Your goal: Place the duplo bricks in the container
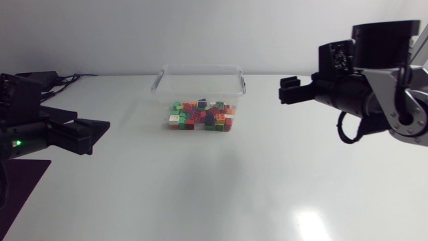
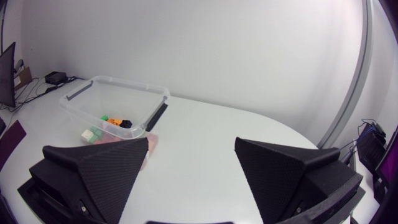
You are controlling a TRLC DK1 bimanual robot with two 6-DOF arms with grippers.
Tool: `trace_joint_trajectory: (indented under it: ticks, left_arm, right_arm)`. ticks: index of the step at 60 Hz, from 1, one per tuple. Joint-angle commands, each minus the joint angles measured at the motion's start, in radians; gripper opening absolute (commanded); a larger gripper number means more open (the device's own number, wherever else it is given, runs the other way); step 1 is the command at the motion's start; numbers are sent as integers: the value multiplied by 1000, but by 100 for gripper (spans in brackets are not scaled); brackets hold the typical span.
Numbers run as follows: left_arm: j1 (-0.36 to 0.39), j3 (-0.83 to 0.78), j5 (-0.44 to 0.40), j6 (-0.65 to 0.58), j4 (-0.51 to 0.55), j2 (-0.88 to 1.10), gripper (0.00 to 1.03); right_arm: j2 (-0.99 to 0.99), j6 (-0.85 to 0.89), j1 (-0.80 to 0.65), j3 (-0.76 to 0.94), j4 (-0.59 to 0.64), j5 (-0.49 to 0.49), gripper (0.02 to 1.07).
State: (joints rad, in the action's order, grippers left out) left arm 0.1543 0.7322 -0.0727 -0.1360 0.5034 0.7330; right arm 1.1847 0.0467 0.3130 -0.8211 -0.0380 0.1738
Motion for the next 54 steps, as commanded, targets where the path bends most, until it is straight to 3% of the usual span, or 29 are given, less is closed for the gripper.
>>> trace_joint_trajectory:
  ticks: [1,16,45,54]
  left_arm:
    - [-19,-42,13,-16,-8,-50,99]
    - [-53,-103,22,-20,-17,-156,99]
    - [-182,-248,24,-91,-60,-445,99]
    - [-191,-281,24,-96,-62,-529,99]
  right_arm:
    - [-69,32,-43,66,-19,10,103]
    - [-240,79,-167,208,-22,1,103]
    - [-550,142,-282,412,-8,-16,103]
    - [-659,154,-311,476,1,-33,103]
